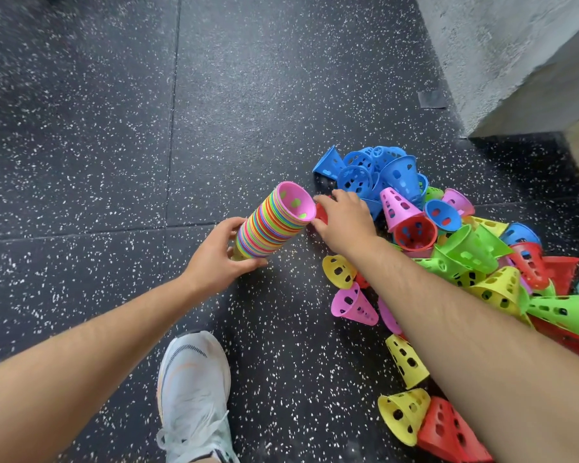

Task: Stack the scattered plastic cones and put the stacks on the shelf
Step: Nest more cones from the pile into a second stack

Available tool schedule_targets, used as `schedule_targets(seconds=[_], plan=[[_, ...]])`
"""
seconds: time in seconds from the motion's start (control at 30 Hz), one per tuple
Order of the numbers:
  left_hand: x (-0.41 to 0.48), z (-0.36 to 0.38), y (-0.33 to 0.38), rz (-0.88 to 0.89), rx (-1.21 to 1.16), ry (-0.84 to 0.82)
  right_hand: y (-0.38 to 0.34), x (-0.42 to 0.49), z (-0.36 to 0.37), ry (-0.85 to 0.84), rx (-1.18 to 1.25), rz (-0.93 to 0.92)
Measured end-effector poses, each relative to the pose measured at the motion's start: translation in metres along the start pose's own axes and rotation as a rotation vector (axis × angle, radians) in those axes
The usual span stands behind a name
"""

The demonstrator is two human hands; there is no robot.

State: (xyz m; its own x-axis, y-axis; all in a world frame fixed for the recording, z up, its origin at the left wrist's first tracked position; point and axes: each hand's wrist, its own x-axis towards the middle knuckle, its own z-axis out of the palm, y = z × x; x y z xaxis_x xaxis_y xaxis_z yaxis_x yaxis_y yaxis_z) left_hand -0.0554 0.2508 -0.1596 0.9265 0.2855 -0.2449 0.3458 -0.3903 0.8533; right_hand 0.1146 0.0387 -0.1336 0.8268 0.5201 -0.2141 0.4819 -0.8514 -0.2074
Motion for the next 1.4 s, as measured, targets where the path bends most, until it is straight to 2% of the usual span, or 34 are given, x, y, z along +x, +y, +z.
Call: schedule_targets(seconds=[0.07,0.2,0.47,0.53,0.6,0.7,0.77,0.87,0.97,1.17,1.4], plan=[[0.001,0.0,0.0,0.001,-0.002,0.002,0.002,0.004,0.004,0.019,-0.054,-0.016],[0.001,-0.001,-0.002,-0.001,-0.006,0.001,0.009,0.003,-0.001,0.104,0.045,-0.03],[0.0,0.0,-0.002,0.023,0.003,-0.02,0.016,-0.032,-0.055,0.579,0.553,-0.003],[0.0,0.001,-0.004,0.031,0.008,-0.025,0.014,-0.044,-0.065,0.621,0.606,-0.04],[0.001,0.002,-0.004,0.037,0.02,-0.028,0.008,-0.057,-0.07,0.596,0.61,-0.128],[0.002,0.002,-0.004,0.054,0.039,-0.036,0.001,-0.072,-0.065,0.429,0.524,-0.252],[0.002,0.002,-0.003,0.061,0.055,-0.035,0.003,-0.078,-0.056,0.326,0.508,-0.204],[0.001,0.001,-0.003,0.068,0.07,-0.032,0.01,-0.079,-0.046,0.284,0.573,-0.033],[0.002,0.001,-0.003,0.069,0.068,-0.036,0.018,-0.063,-0.035,0.2,0.421,0.061],[0.004,0.001,-0.003,0.055,0.068,-0.042,0.019,-0.023,-0.019,-0.057,-0.008,0.091],[0.003,0.0,-0.003,0.033,0.047,-0.038,0.017,-0.005,-0.007,-0.068,-0.166,0.062]])
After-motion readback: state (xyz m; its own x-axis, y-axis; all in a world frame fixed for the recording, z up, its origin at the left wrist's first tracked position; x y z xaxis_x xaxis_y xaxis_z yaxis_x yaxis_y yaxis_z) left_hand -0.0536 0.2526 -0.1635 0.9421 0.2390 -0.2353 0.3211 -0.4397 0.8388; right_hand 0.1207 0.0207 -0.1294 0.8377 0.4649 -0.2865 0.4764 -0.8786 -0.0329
